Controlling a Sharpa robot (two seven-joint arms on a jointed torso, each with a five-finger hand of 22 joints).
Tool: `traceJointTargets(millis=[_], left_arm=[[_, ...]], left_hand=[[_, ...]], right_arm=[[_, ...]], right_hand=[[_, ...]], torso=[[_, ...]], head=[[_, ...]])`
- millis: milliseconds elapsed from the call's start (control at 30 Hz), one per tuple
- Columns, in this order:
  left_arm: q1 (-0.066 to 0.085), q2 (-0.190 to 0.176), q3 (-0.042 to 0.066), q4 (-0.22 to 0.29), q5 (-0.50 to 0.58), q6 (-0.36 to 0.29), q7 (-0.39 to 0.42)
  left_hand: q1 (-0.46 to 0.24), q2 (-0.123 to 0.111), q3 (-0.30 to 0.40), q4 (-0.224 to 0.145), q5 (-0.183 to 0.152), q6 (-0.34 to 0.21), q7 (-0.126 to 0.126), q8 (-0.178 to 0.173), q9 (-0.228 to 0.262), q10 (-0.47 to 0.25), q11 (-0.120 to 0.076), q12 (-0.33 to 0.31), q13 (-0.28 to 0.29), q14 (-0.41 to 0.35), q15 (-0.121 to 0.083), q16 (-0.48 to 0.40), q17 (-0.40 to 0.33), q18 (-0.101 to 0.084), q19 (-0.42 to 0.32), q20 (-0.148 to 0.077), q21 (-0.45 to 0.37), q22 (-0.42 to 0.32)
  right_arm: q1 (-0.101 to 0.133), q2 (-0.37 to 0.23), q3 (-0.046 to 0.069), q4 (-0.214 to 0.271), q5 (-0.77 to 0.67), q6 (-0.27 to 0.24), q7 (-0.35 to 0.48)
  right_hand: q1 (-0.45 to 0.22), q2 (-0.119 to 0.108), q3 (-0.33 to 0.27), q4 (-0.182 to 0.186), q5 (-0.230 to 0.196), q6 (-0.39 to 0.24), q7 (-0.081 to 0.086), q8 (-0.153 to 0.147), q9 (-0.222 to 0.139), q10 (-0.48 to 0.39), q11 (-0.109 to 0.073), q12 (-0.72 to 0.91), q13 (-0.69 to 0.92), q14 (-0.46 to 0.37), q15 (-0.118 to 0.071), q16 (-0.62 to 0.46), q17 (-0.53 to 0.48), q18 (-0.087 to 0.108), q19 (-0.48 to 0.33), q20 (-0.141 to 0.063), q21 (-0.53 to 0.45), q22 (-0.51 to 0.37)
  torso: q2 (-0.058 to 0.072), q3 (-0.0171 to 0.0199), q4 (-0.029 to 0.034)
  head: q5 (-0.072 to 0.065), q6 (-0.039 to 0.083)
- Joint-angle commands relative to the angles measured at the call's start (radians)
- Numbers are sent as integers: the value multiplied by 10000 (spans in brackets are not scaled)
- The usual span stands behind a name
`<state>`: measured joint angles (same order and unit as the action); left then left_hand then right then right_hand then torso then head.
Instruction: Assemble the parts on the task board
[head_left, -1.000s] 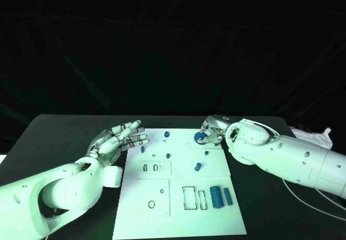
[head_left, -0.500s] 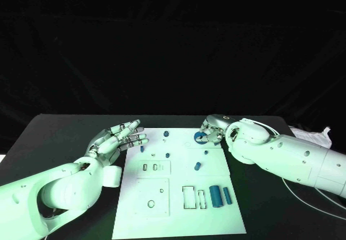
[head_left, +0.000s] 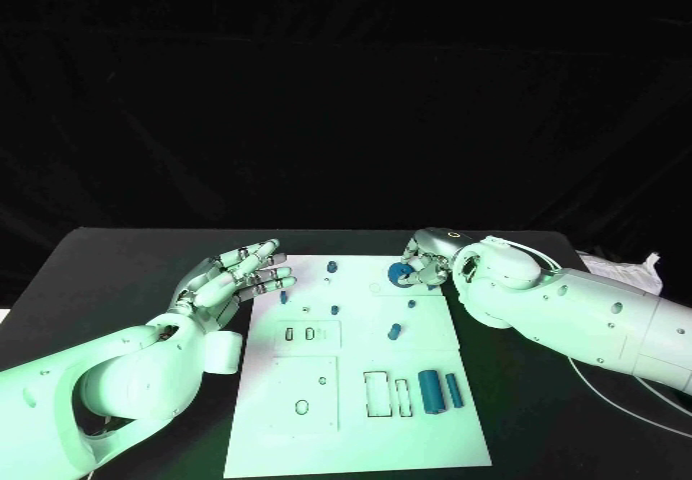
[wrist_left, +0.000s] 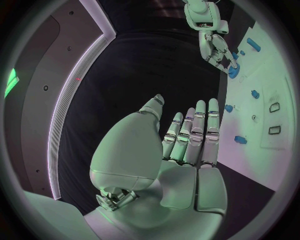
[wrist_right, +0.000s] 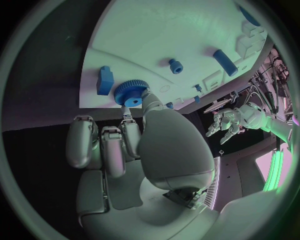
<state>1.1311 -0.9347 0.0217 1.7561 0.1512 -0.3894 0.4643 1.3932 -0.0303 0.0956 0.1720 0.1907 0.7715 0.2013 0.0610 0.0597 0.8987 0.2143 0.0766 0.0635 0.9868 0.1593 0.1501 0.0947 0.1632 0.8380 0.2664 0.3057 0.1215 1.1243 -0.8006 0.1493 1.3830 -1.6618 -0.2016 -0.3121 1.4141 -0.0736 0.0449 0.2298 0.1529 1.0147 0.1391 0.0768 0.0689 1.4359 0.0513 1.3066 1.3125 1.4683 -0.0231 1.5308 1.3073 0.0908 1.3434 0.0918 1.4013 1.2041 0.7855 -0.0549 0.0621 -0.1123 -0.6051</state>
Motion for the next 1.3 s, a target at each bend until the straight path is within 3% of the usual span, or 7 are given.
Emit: traceJointTargets(millis=[33,433,667,1067,1133,1300], left_arm=[[12,4,8,8,9,194,40],[12,7,8,1,9,197,34],[12,11,8,7,9,199,31],[13,-7,8,33,20,181,14],[13,-7,8,38,21,180,11],[13,-6,8,38,25,176,7]], left_hand=[[-4,76,-9,-69,-42,21,572,-23,-2,-79,-21,-56,-7,21,47,-54,-13,181,81,19,-44,-9],[16,88,4,-114,-41,-10,571,-27,-4,-89,-20,-63,-7,23,46,-69,-15,180,89,20,-51,-18],[16,88,4,-114,-41,-10,571,-27,-4,-89,-20,-63,-7,23,46,-69,-15,180,89,20,-51,-18],[52,118,31,-170,-39,-23,572,-27,-4,-95,-20,-67,-6,29,45,-84,-15,181,98,19,-56,-28],[52,118,31,-170,-39,-23,572,-27,-4,-95,-20,-67,-6,29,45,-84,-15,181,98,19,-56,-28],[61,127,40,-183,-38,-29,573,-27,-4,-96,-20,-67,-6,31,45,-88,-15,181,100,18,-58,-30]], right_arm=[[-22,-8,-1,29,-291,-17,59],[-37,-7,-1,21,-242,57,212],[-41,57,-1,-4,-457,210,54],[-42,230,-8,-147,-272,782,-91],[-41,285,-11,-155,-285,707,-81],[-41,417,-16,-16,-452,-148,-5]], right_hand=[[184,21,101,-36,-78,31,27,-41,1,67,32,45,578,859,71,67,1789,-162,87,16,63,19],[501,123,608,-183,-182,154,35,-7,11,202,35,285,801,877,72,111,1899,-174,115,23,98,95],[787,293,1084,-398,-199,572,-97,148,64,270,-76,392,904,889,-15,137,1965,-180,140,-36,125,152],[428,220,1328,-293,-130,738,-148,123,58,285,-123,384,929,888,-55,135,1967,-192,163,-91,146,205],[378,212,1361,-271,-85,751,-153,115,56,293,-126,395,941,888,-59,134,1964,-194,169,-94,150,217],[191,143,1546,-215,388,926,-227,135,82,403,-190,565,1080,911,-108,178,2075,-240,322,-132,262,456]], torso=[[-2,2,-2],[5,-5,3],[-2,-8,5],[-7,-15,1],[-8,-17,4],[-13,-9,27]], head=[[-6,-3],[-45,4],[-57,-17],[-93,-22],[-94,-24],[-98,9]])
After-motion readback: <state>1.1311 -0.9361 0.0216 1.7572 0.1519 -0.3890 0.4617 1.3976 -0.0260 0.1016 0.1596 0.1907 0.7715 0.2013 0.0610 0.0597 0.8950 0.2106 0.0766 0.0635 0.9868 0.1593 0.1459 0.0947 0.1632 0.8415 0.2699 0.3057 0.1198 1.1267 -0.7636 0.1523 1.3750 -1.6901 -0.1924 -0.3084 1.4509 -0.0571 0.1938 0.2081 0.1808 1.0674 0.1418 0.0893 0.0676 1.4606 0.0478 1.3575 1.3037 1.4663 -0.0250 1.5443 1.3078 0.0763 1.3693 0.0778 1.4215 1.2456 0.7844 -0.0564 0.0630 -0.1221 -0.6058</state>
